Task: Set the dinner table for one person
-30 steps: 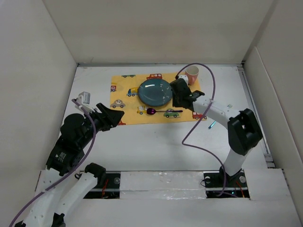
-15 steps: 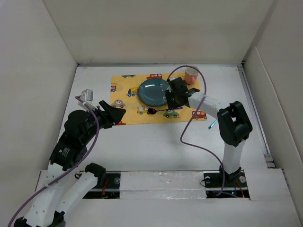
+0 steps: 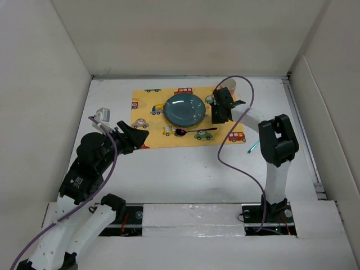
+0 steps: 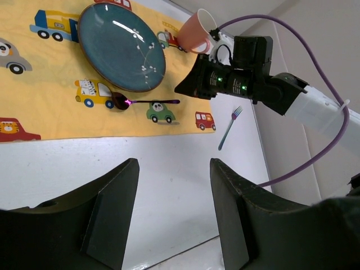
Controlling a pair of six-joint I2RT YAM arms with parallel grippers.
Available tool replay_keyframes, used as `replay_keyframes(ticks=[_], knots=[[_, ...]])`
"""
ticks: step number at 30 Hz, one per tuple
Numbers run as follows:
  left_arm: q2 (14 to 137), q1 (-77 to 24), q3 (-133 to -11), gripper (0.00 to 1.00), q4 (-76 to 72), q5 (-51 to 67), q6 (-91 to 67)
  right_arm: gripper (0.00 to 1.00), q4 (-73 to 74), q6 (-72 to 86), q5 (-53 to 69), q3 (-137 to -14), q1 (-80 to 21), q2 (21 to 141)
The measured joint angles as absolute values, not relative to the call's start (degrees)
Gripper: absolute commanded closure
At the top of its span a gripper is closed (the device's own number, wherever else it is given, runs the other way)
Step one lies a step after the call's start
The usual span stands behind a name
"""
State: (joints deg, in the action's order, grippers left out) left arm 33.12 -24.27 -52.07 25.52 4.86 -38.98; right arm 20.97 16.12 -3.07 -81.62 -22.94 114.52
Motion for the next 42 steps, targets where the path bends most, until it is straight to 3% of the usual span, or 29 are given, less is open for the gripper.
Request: replay_keyframes(ticks=[8,18,28,33,38,42], knots=[[31.9,-24.3,-51.7,0.50,25.5,4.3,-39.6,0.86,21.3,18.5,-4.2,-79.3,-23.5,114.9],[30.5,-24.3,-51.1,0.50,25.6,4.3,-39.7,0.87,21.6,21.5,-5.6,-67.2,-26.9,105.6],[28.2,-24.3,-50.8,0.50,27.4,4.3,-39.6,0.86,22.0,26.0,-2.7,-60.4,-41.6,100.4],[27.1,-24.3,-50.3,0.50,28.9,4.3,-39.6,0.82,23.2,27.4,1.1,-60.6,-47.9,100.3],[26.7,-24.3,-50.3,0.50,30.2,4.2,-39.6,0.67,25.8,27.1,0.7,-63.3,-47.5,100.2],[26.8,-24.3,-50.3,0.50,30.5,4.1,-39.6,0.64,26.7,26.8,-1.1,-69.3,-46.6,101.5]])
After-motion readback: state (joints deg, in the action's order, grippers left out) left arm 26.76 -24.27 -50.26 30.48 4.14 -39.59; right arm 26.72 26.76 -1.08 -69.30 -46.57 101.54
